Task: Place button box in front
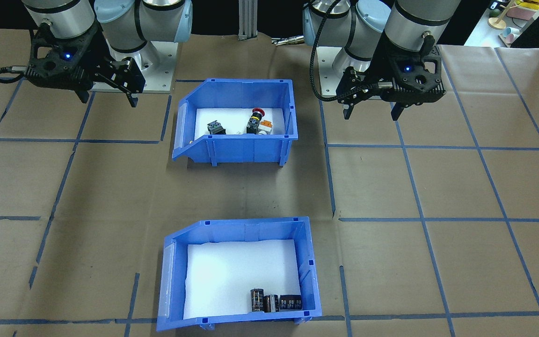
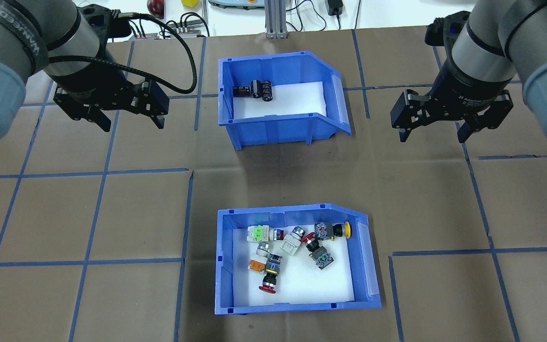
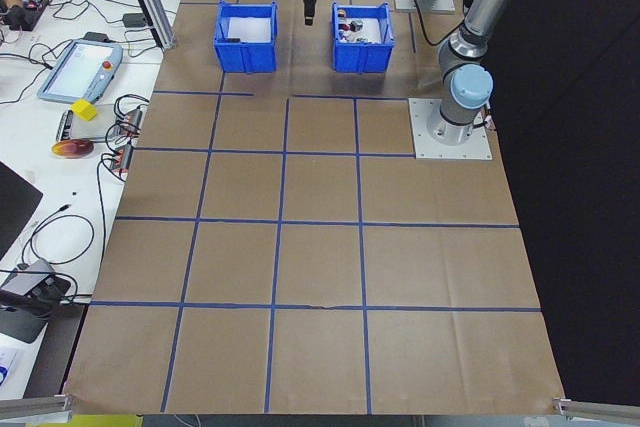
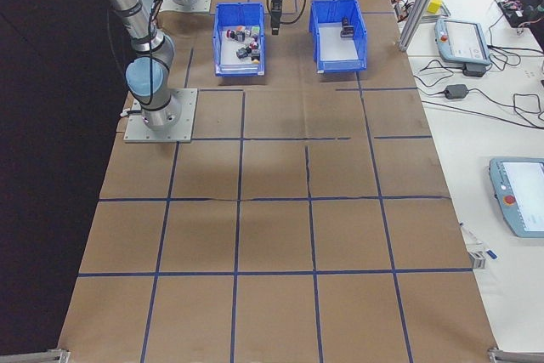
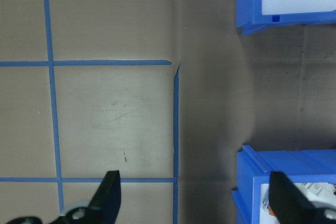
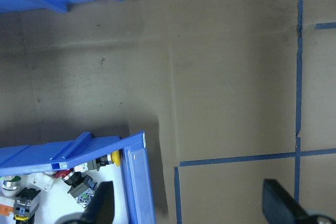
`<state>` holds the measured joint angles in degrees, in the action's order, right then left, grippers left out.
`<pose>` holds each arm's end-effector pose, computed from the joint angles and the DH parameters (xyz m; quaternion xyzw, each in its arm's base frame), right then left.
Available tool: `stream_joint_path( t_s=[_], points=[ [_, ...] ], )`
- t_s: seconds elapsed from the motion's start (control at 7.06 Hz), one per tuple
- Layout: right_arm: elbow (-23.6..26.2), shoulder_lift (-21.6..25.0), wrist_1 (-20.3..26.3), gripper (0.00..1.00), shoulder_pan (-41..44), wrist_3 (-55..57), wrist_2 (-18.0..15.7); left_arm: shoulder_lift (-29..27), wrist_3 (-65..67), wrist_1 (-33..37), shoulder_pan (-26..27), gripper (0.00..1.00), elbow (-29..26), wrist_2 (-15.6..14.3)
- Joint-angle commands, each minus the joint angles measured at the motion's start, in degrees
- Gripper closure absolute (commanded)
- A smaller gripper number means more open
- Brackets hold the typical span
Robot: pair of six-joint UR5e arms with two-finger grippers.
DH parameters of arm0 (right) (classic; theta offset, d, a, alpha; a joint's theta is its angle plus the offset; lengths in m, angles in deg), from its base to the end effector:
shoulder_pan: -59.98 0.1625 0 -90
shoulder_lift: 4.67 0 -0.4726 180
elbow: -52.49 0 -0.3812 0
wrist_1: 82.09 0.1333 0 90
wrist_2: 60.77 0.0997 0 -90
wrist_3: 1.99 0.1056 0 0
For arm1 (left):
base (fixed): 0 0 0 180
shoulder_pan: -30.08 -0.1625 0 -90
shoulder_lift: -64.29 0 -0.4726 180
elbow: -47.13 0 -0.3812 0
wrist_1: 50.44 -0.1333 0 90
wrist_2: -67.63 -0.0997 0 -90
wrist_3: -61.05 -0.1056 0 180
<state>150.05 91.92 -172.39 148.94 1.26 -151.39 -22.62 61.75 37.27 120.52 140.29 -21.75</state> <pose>0.1244 -0.4277 0.5188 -0.0374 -0.9993 -0.0057 0.0055 -0.1380 -0.4584 0.5323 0.0022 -0.9998 0.0193 0.0056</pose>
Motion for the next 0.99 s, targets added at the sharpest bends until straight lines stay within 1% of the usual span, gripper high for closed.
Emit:
stream_joint_path(
  t_s=[0.0, 0.85],
  points=[
    [-0.01, 0.0, -0.23, 0.0, -0.01, 0.0, -0.08, -0.01, 0.0, 0.0, 0.0, 0.01, 0.0, 0.0],
    [0.17, -0.09, 0.12, 0.0, -1.15, -1.23, 0.09, -0.1, -0.09, -0.88, -0.17, 0.01, -0.09, 0.09]
  ],
)
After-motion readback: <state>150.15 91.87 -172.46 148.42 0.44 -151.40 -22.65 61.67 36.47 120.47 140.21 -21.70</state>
